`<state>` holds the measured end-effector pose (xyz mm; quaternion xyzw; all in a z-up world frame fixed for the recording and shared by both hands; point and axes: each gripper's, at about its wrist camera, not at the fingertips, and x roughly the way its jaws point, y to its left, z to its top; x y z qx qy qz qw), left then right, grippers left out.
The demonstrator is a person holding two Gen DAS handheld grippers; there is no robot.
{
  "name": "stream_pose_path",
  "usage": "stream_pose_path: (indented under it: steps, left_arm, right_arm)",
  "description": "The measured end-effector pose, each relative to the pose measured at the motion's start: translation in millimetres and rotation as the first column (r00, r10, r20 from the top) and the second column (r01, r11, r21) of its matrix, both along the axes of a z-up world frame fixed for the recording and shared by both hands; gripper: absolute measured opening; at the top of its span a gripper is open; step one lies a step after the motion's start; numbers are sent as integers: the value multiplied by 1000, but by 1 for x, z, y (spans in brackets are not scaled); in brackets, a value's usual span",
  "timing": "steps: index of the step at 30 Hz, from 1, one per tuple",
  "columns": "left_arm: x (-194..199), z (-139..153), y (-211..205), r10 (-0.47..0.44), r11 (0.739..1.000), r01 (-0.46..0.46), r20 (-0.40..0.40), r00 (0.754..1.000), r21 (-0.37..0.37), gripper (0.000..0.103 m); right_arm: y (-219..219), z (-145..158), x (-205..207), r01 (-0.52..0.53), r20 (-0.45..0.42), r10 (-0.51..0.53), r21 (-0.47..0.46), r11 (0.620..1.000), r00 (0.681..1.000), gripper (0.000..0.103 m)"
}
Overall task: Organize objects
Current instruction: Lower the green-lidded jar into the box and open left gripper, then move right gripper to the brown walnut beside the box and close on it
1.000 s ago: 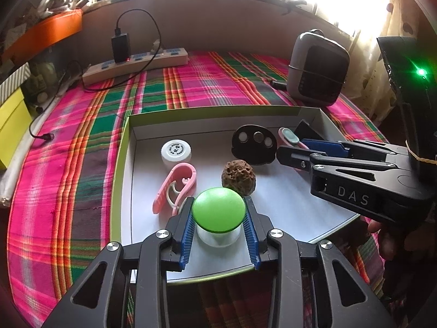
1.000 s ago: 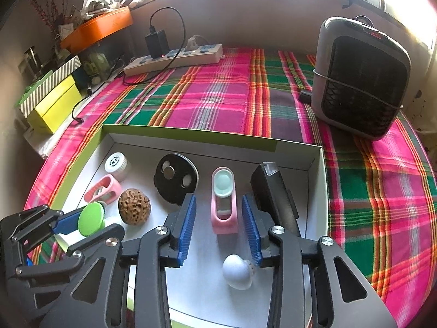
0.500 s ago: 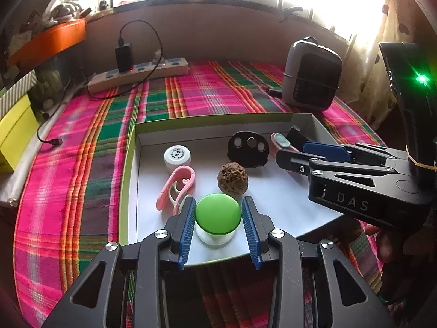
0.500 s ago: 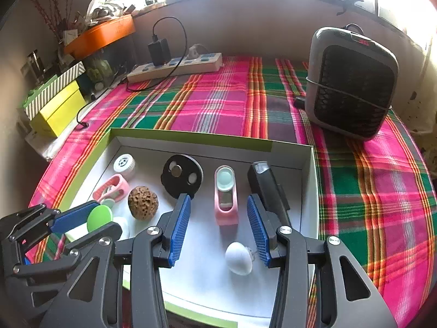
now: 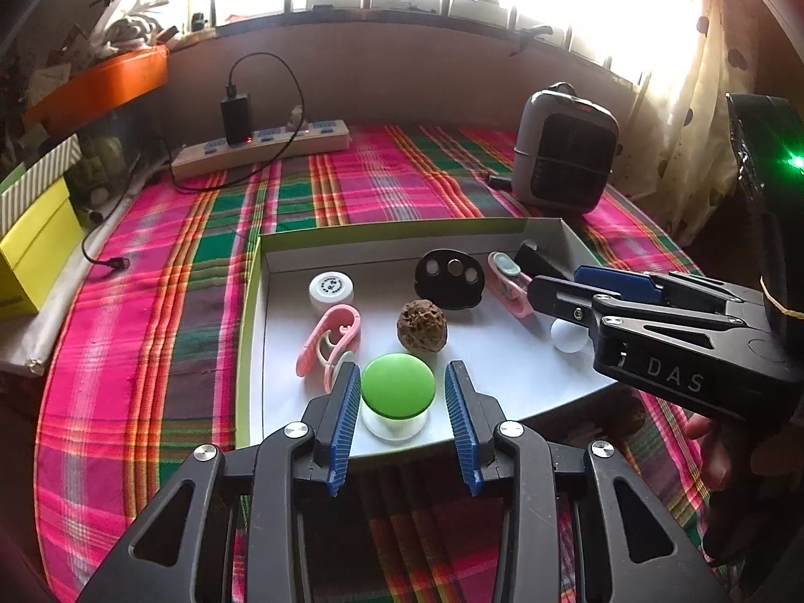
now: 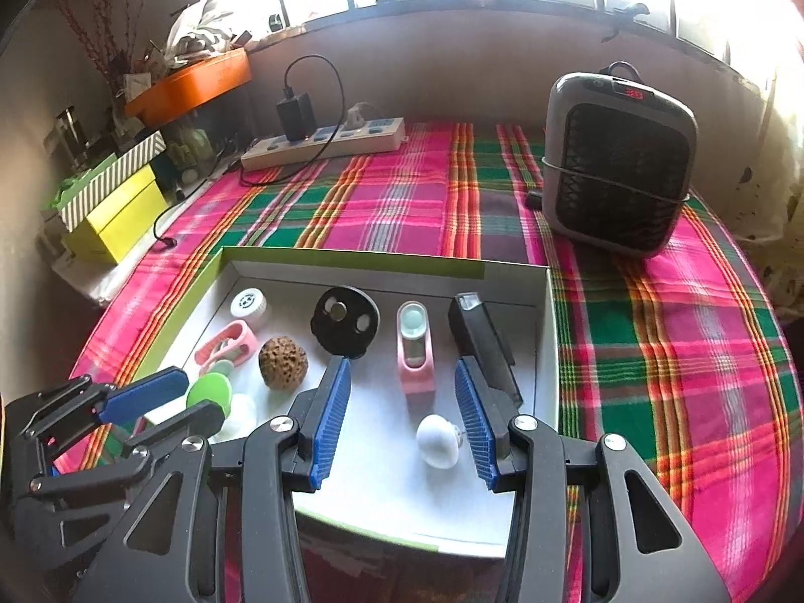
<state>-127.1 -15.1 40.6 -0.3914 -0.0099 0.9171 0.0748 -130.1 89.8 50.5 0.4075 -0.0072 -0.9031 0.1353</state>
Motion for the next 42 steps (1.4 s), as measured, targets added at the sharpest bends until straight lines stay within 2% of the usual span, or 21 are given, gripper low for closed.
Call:
stream_pose_path:
  steps: [12, 23, 32, 42]
  left_arm:
    - [21, 12, -3, 19, 1000, -19, -45, 999, 1, 33]
    - [36, 10, 4, -31, 999, 33, -42, 999, 34, 33]
    - [44, -4, 12, -65, 997, 66, -12, 998, 39, 33]
    - [46, -12, 13, -82, 996, 82, 5, 997, 41, 33]
  right_arm:
    - [15, 11, 28, 37, -40, -37, -11, 999, 998, 45]
    - [36, 13, 60, 103, -68, -103, -10, 995, 992, 45]
    - [42, -6, 79, 128, -24, -129, -14, 992, 991, 45]
    - [33, -23, 75, 123, 28, -123, -21, 992, 992, 45]
